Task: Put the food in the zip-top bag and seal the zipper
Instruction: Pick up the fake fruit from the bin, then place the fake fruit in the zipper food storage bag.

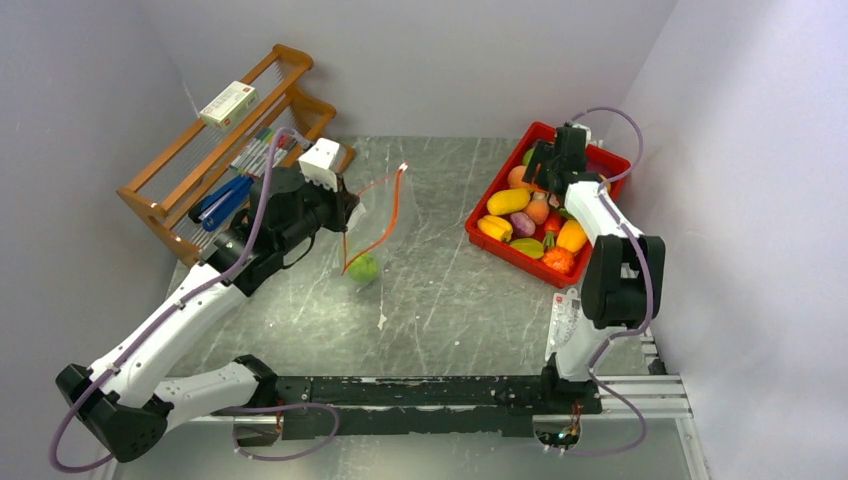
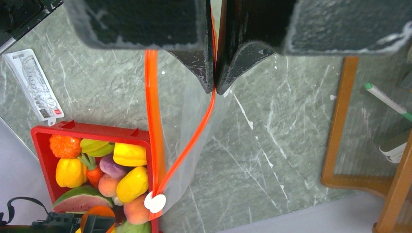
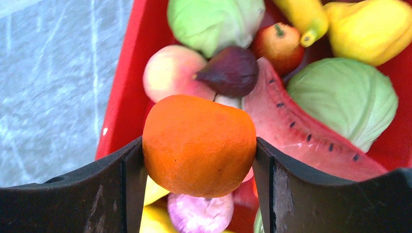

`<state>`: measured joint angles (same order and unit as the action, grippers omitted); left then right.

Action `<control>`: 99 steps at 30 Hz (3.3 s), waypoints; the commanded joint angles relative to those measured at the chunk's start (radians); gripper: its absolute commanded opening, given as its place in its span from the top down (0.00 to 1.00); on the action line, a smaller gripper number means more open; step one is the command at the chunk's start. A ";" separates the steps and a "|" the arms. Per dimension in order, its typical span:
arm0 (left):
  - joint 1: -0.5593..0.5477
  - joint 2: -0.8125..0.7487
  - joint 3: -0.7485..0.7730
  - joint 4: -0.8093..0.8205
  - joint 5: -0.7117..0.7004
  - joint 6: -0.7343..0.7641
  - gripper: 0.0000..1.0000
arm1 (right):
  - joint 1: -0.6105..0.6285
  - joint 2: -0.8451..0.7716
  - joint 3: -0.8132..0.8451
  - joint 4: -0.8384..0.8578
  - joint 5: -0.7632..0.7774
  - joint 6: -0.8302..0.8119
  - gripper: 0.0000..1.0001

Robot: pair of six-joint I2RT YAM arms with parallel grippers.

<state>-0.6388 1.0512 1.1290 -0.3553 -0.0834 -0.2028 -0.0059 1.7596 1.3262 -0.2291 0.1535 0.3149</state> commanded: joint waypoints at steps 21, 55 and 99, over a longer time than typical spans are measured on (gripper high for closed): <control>-0.007 0.024 0.001 0.069 -0.062 -0.070 0.93 | 0.394 -0.488 -0.099 -0.086 -0.348 0.057 0.47; -0.007 0.058 0.007 0.187 0.139 -0.293 0.93 | 0.817 -0.413 -0.066 0.046 -0.302 0.275 0.42; -0.007 -0.008 -0.032 0.113 -0.009 -0.274 0.93 | 0.846 -0.486 0.081 -0.098 -0.153 0.164 0.14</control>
<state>-0.6399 1.0740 1.1049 -0.2222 -0.0399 -0.5106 0.8410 1.3167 1.3705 -0.3199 -0.0284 0.5381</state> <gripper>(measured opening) 0.071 0.866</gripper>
